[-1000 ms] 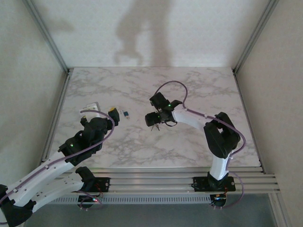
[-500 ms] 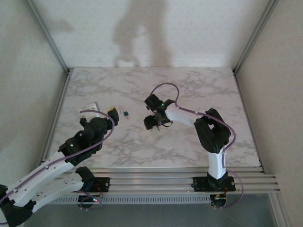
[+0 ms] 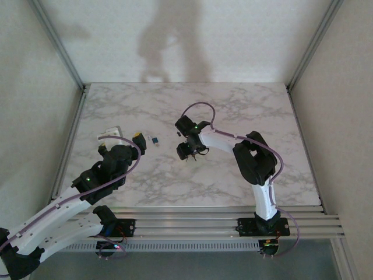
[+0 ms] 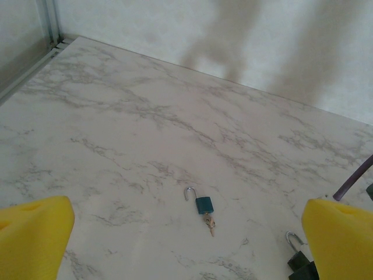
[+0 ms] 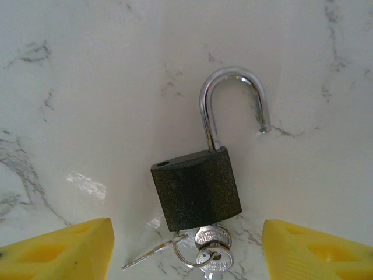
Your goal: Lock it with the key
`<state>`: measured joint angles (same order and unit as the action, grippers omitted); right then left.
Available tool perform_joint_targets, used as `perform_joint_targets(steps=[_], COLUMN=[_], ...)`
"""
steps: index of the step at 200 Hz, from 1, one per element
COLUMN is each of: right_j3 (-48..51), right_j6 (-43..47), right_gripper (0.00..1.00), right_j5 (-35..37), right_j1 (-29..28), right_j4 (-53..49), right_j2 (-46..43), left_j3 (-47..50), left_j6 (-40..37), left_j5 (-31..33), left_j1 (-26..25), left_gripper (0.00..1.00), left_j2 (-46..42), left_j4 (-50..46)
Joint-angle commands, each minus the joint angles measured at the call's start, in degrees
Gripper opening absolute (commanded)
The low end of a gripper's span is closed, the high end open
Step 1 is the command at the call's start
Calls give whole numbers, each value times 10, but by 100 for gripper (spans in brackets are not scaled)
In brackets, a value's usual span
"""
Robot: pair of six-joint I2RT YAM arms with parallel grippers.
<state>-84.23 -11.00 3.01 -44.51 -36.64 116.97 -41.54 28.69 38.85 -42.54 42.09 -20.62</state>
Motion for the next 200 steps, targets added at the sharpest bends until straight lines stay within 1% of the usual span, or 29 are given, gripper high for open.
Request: perform_joint_targets(steps=[1,38,91,138,200], right_j3=[-24,-43,-62,-74,-82], right_j6=[18,28,36,42,39], right_gripper=[65,58,56,52,52], right_j5=[-5,-9,-20,-24,-20], right_j1=[-6,-6,-5,1,6], right_j4=[-25,-40,-55,-65,-71], right_j2=[10,22,40,51,59], left_j3=[-14,-14,-14,-14,-13], left_j6=[3,3,3,4,2], left_j5=[13,13,13,13,14], left_j1=[5,5,5,5,5], left_gripper=[100,100,100,99,99], left_j2=[-5,-6,-6,-5,-4], left_j4=[-14,-15,-16,-16,-14])
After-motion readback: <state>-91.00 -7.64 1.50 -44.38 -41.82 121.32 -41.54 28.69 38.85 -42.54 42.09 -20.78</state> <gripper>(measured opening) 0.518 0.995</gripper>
